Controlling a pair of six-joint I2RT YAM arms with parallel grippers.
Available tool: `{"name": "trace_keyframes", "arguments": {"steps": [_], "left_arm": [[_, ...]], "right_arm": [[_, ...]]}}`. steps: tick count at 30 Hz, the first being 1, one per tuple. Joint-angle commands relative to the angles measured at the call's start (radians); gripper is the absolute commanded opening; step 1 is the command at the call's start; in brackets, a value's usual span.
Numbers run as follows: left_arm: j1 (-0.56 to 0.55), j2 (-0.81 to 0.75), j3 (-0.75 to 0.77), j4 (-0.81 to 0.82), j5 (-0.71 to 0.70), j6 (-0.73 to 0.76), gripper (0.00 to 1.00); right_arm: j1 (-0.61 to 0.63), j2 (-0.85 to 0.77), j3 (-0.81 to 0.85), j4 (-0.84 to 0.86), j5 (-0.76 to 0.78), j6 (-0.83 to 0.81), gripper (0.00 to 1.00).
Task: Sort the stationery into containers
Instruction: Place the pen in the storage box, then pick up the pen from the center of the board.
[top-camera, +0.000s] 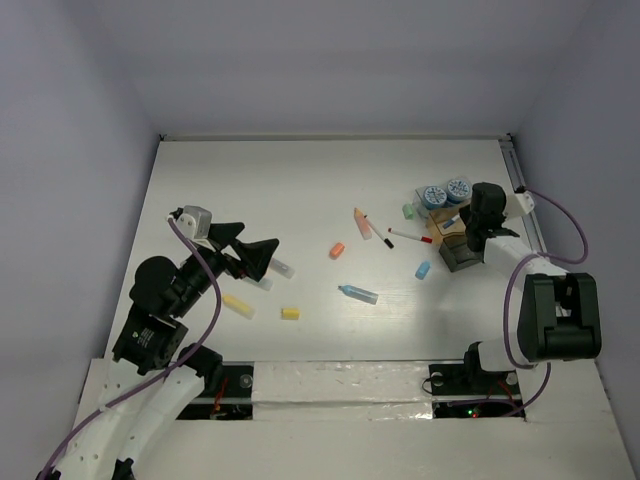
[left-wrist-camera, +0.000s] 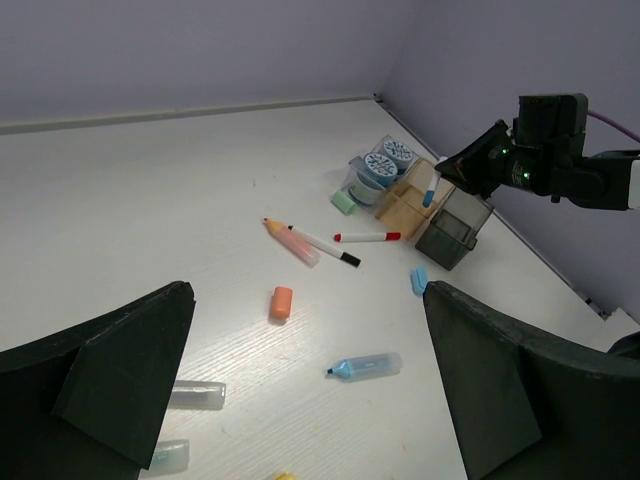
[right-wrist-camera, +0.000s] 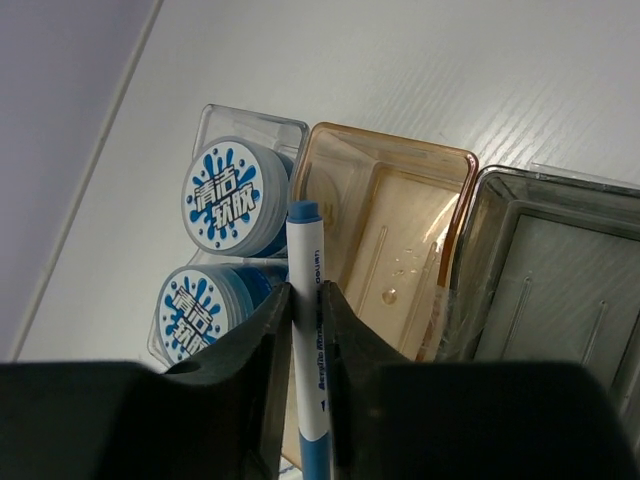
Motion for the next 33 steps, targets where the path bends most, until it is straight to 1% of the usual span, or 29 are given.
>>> {"name": "trace_keyframes", "arguments": {"steps": [1, 4, 6, 8, 12, 14, 15, 16, 17, 19, 20, 21, 22, 23, 25, 27, 28, 30, 31, 33], "left_arm": [[-0.005, 0.008, 0.009, 0.037, 0.011, 0.007, 0.99], [-0.005, 0.01, 0.009, 0.038, 0.012, 0.007, 0.99], [-0.005, 0.011, 0.009, 0.04, 0.012, 0.007, 0.99], [-0.005, 0.011, 0.009, 0.04, 0.014, 0.007, 0.99], [-0.005, 0.01, 0.007, 0.04, 0.014, 0.006, 0.99], [-0.005, 0.008, 0.007, 0.04, 0.015, 0.006, 0.99], [0.004, 0.008, 0.007, 0.04, 0.015, 0.006, 0.99], [0.004, 0.008, 0.007, 0.04, 0.014, 0.006, 0.99], [0.004, 0.01, 0.007, 0.04, 0.014, 0.006, 0.99], [0.004, 0.013, 0.007, 0.041, 0.017, 0.007, 0.99], [0.004, 0.014, 0.009, 0.041, 0.015, 0.007, 0.99], [0.004, 0.014, 0.009, 0.04, 0.015, 0.007, 0.99], [0.013, 0.016, 0.009, 0.04, 0.014, 0.007, 0.99], [0.013, 0.018, 0.008, 0.041, 0.014, 0.009, 0.99], [0.013, 0.019, 0.009, 0.038, 0.012, 0.009, 0.99], [0.022, 0.021, 0.008, 0.04, 0.014, 0.009, 0.99], [0.022, 0.022, 0.009, 0.04, 0.015, 0.009, 0.99], [0.031, 0.027, 0.009, 0.043, 0.017, 0.009, 0.99], [0.032, 0.028, 0.009, 0.041, 0.02, 0.009, 0.99], [0.032, 0.03, 0.009, 0.043, 0.021, 0.009, 0.99]], "right_arm": [[-0.006, 0.003, 0.025, 0.074, 0.01, 0.008, 0.28], [-0.006, -0.009, 0.029, 0.081, -0.012, -0.018, 0.37], [-0.006, -0.027, 0.042, 0.074, -0.021, -0.043, 0.38], [-0.006, -0.04, 0.046, 0.077, -0.061, -0.069, 0.43], [-0.006, -0.063, 0.072, 0.077, -0.179, -0.135, 0.44], [-0.006, -0.08, 0.094, 0.078, -0.295, -0.202, 0.42], [0.013, -0.081, 0.106, 0.08, -0.346, -0.236, 0.41], [0.026, -0.074, 0.124, 0.071, -0.457, -0.274, 0.39], [0.044, -0.061, 0.184, 0.016, -0.521, -0.346, 0.39], [0.122, -0.023, 0.259, -0.064, -0.623, -0.424, 0.41], [0.154, 0.021, 0.334, -0.163, -0.628, -0.492, 0.41], [0.187, 0.044, 0.365, -0.204, -0.621, -0.526, 0.41], [0.246, 0.064, 0.393, -0.236, -0.597, -0.558, 0.41], [0.271, 0.081, 0.416, -0.265, -0.584, -0.602, 0.4], [0.317, 0.127, 0.473, -0.323, -0.573, -0.639, 0.36], [0.336, 0.182, 0.517, -0.404, -0.573, -0.695, 0.35], [0.336, 0.202, 0.567, -0.435, -0.567, -0.71, 0.34], [0.365, 0.259, 0.615, -0.533, -0.534, -0.76, 0.34], [0.365, 0.275, 0.655, -0.561, -0.523, -0.777, 0.33], [0.389, 0.301, 0.684, -0.63, -0.489, -0.811, 0.33]]}}
